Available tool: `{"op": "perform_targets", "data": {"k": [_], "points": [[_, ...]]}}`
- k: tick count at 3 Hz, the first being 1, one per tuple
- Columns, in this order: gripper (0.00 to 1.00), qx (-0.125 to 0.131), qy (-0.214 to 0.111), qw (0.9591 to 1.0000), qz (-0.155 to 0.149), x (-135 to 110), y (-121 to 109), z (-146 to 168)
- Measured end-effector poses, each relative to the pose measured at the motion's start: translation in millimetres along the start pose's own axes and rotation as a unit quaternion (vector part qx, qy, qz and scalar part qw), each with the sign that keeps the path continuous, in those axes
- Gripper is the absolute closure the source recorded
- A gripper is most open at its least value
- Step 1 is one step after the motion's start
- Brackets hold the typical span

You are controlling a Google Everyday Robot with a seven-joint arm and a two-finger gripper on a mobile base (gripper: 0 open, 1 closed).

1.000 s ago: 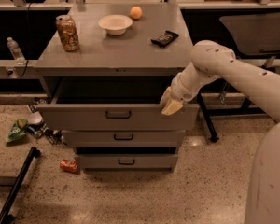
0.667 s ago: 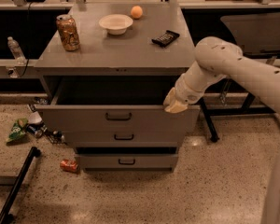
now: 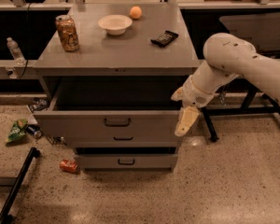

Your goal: Open top drawer

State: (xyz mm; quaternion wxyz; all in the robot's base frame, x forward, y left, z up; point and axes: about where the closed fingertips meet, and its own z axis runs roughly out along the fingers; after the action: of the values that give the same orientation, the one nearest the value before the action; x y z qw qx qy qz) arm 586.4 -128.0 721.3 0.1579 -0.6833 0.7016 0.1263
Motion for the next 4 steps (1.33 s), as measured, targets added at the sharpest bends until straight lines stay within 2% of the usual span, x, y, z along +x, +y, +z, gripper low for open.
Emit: {"op": "perform_targets", "data": {"k": [1, 2, 4], "points": [[0.25, 0.012, 0.018, 0.9998, -0.005, -15, 15, -36], [0.48, 0.025, 0.030, 0.9991, -0.016, -22, 11, -52], [0.94, 0.084, 0.025, 0.9945, -0.058, -34, -39, -48]]}}
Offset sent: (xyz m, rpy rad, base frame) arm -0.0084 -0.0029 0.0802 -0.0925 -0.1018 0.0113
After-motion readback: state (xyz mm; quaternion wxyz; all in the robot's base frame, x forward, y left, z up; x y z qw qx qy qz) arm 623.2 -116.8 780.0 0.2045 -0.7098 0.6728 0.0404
